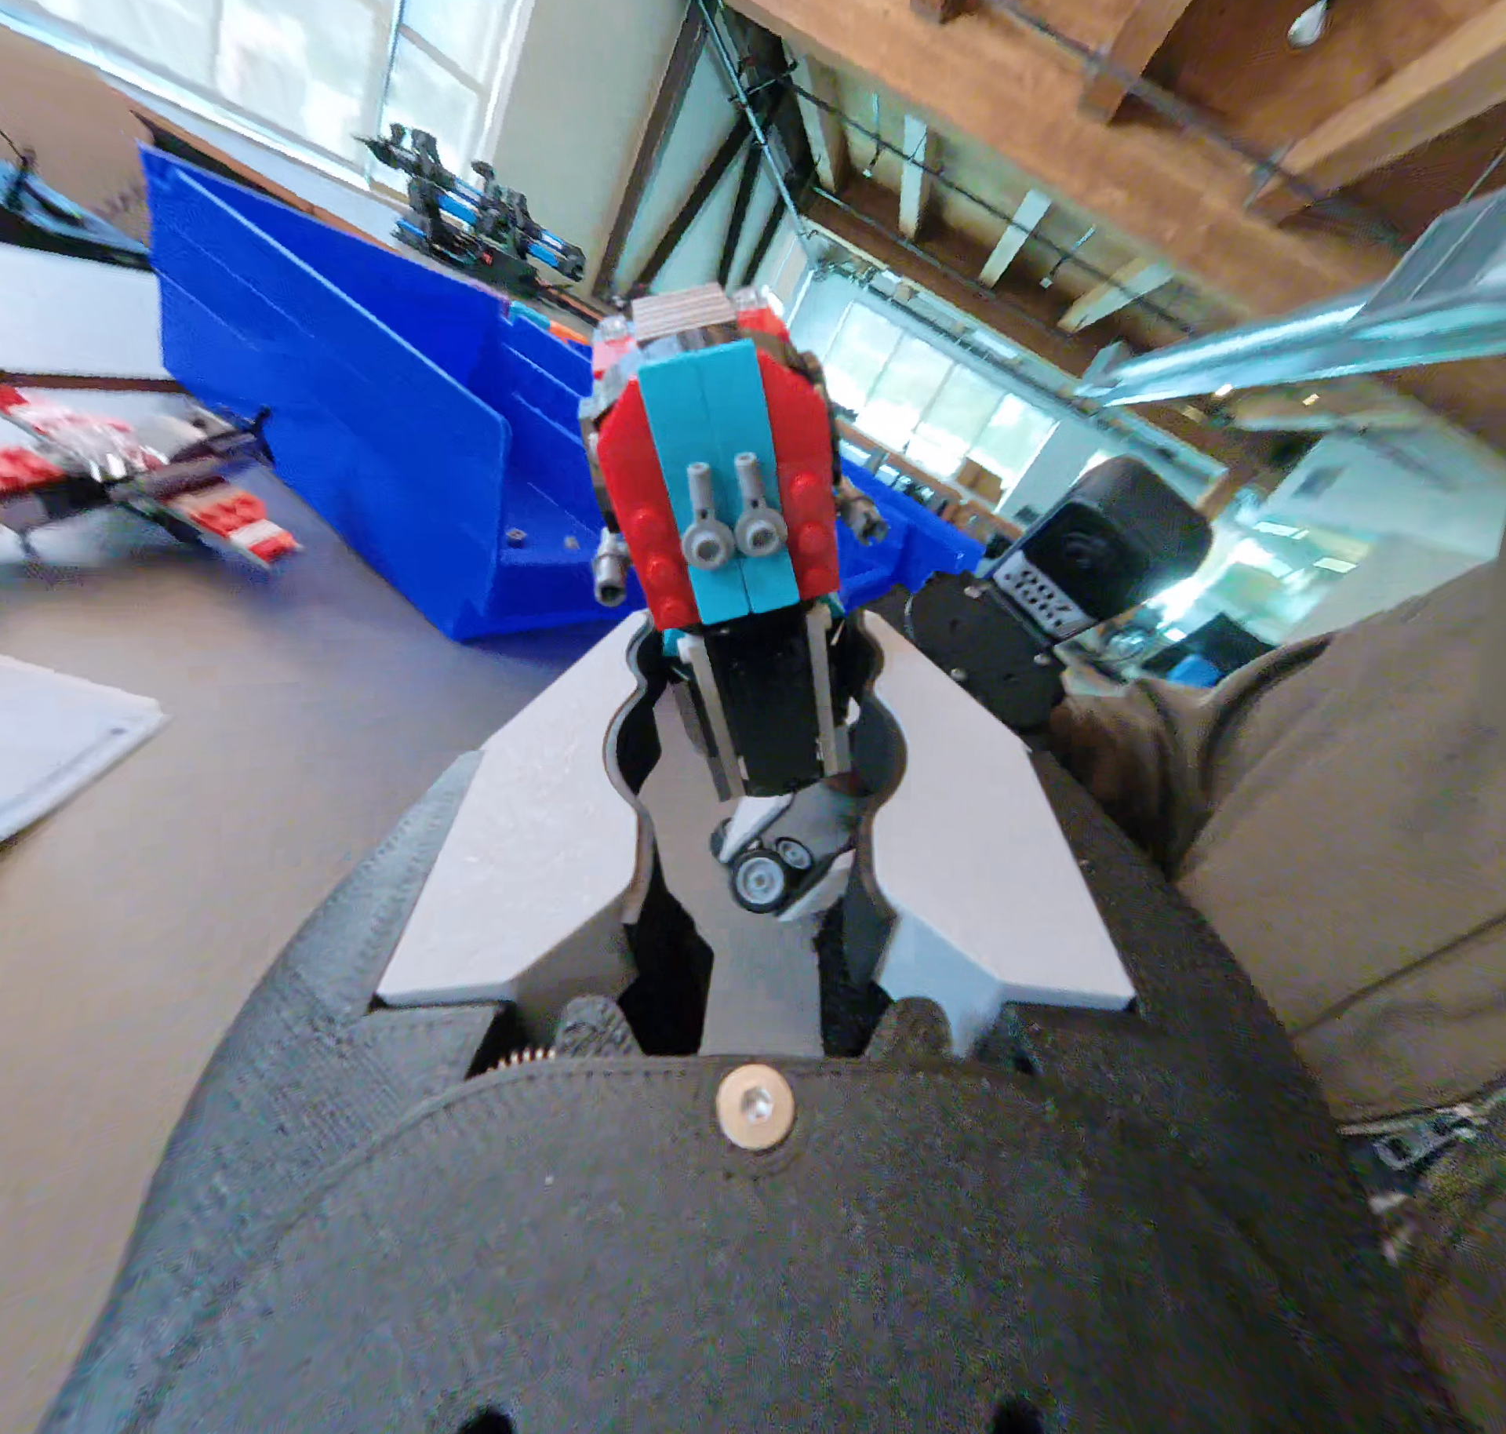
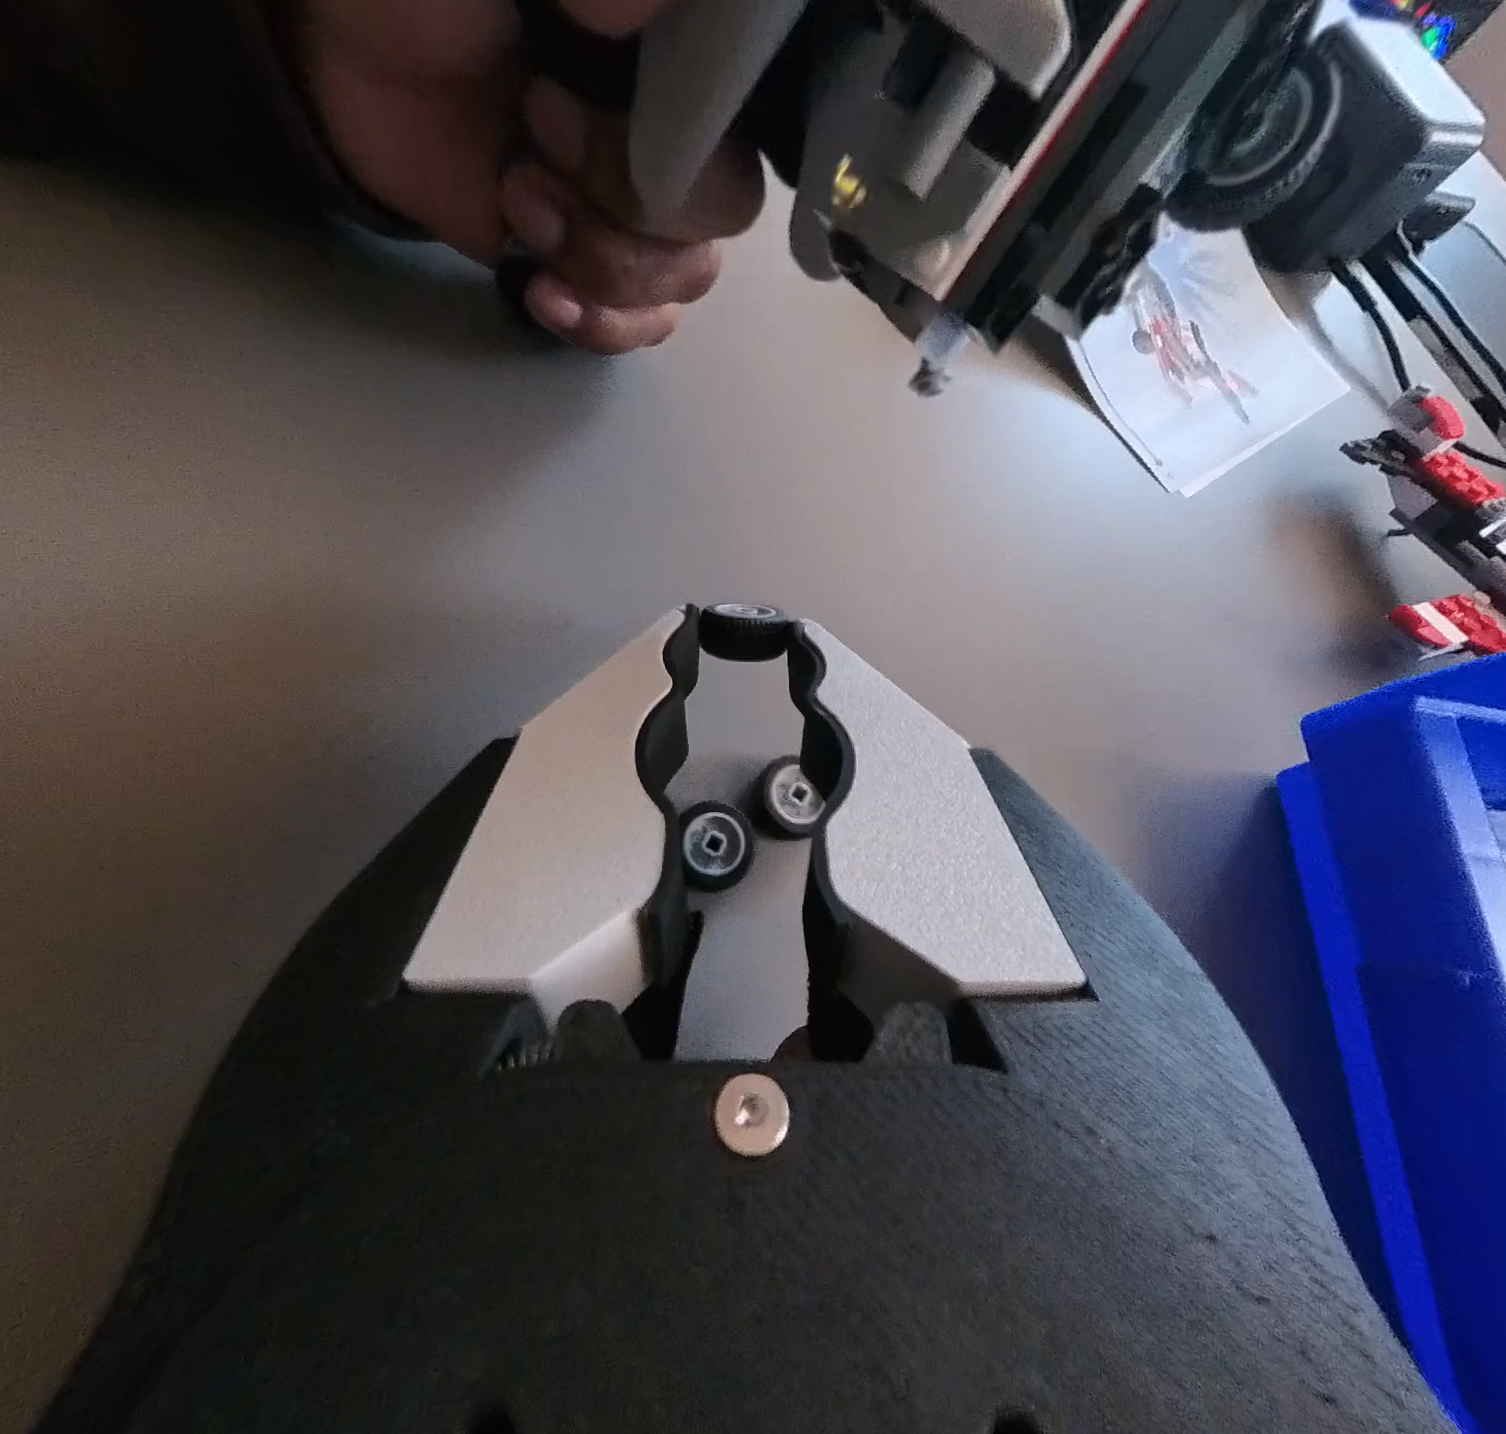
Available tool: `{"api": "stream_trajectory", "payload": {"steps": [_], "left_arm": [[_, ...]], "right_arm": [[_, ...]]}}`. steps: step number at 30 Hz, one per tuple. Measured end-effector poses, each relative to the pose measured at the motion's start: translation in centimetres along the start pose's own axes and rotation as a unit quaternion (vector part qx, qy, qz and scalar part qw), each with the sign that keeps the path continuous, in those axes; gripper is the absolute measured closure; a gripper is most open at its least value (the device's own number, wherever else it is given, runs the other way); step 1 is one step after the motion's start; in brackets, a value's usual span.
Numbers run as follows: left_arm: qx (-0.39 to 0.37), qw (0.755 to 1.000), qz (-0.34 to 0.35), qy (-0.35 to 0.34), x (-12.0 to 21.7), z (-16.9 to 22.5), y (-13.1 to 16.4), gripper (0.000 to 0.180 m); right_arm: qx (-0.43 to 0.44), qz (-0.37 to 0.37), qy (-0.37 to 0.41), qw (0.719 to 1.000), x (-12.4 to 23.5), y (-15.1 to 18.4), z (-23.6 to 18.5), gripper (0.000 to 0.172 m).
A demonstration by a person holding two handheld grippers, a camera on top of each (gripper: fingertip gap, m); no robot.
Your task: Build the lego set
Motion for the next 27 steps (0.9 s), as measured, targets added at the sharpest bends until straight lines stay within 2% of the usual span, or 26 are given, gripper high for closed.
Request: {"api": "stream_trajectory", "payload": {"steps": [3, 8, 10, 13, 15, 18, 22, 27], "left_arm": [[0.062, 0.998, -0.001, 0.019, 0.0, -0.3, 0.2, 0.135], [0.159, 0.986, -0.004, 0.043, 0.1, -0.6, 0.4, 0.135], [0.198, 0.979, -0.004, 0.053, 0.0, -0.7, 0.5, 0.135], [0.244, 0.966, -0.018, 0.081, -0.1, -0.3, 0.8, 0.135], [0.243, 0.963, -0.056, 0.099, -0.2, 0.1, 1.1, 0.135], [0.226, 0.963, -0.083, 0.117, 0.1, 0.4, 1.0, 0.135], [0.22, 0.962, -0.087, 0.135, 0.6, 0.4, 0.5, 0.135], [0.211, 0.956, -0.116, 0.17, 1.0, 0.7, 0.6, 0.135]], "right_arm": [[-0.014, 0.0, 0.0, 1.0, 0.1, 0.1, 0.4, 0.147], [-0.037, 0.032, -0.014, 0.999, 0.7, -0.1, 1.0, 0.124], [-0.031, 0.066, -0.004, 0.997, 1.6, -0.5, 1.6, 0.116], [0.031, 0.174, 0.043, 0.983, 4.5, -2.4, 3.0, 0.115], [0.088, 0.23, 0.048, 0.968, 6.1, -3.6, 4.0, 0.116], [0.097, 0.266, -0.025, 0.959, 7.2, -5.1, 5.8, 0.114], [0.153, 0.238, -0.074, 0.956, 6.7, -6.3, 7.4, 0.097], [0.163, 0.229, -0.131, 0.951, 4.6, -7.4, 7.9, 0.091]]}}
Point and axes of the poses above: each gripper's, where its closed fingertips meet, x back along the fingers, y out of its underside, z = x × y across the jaws, the point moved 6 cm from there along x, back along the fingers, and after that the axes turned 7 degrees about -y, right-handed, at the moved point
